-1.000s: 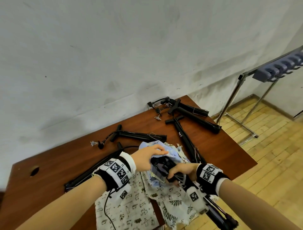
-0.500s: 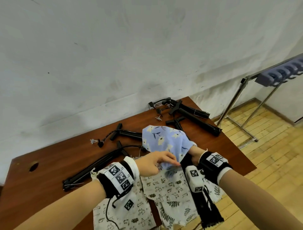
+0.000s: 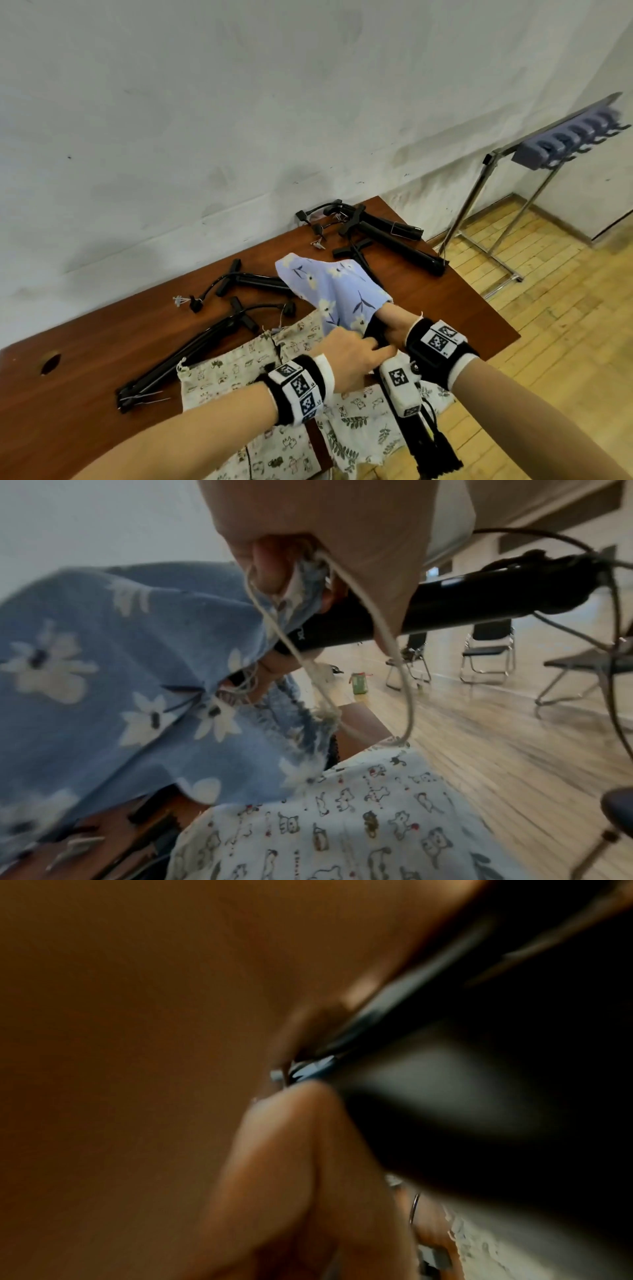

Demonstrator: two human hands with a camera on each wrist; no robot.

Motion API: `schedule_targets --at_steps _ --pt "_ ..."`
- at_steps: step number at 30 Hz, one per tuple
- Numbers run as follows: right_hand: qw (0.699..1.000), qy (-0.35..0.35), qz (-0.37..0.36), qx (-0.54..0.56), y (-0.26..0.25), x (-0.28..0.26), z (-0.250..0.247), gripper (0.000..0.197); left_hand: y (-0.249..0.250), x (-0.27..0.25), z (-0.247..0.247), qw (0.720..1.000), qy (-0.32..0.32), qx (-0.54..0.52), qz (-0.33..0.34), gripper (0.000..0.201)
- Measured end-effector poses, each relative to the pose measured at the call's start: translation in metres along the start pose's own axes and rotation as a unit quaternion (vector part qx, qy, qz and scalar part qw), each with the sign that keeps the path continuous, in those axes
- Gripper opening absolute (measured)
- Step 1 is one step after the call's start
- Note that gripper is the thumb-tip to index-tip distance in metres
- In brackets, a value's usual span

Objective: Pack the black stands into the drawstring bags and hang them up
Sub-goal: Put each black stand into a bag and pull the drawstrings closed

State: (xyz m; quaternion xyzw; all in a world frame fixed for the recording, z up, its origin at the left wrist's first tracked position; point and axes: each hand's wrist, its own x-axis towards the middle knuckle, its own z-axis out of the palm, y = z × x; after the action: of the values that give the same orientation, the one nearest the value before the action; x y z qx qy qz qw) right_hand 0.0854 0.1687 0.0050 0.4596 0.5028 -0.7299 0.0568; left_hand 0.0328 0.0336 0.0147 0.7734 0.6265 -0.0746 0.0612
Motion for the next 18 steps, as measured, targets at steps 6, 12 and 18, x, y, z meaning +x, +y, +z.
schedule_targets --at_steps 6,12,18 --pt "0.979 -0.187 0.011 0.082 -0.021 -0.026 -0.006 0.030 -0.036 0.008 0.003 0.998 0.043 0.045 -0.005 0.043" --pt "0.962 -0.229 0.055 -0.139 -0.024 -0.041 -0.031 0.042 -0.059 0.002 0.002 0.984 -0.033 0.009 -0.177 0.051" --pt "0.934 -0.341 0.046 -0.099 -0.001 -0.048 -0.043 0.061 -0.075 -0.003 0.018 0.965 -0.044 -0.061 -0.251 0.043"
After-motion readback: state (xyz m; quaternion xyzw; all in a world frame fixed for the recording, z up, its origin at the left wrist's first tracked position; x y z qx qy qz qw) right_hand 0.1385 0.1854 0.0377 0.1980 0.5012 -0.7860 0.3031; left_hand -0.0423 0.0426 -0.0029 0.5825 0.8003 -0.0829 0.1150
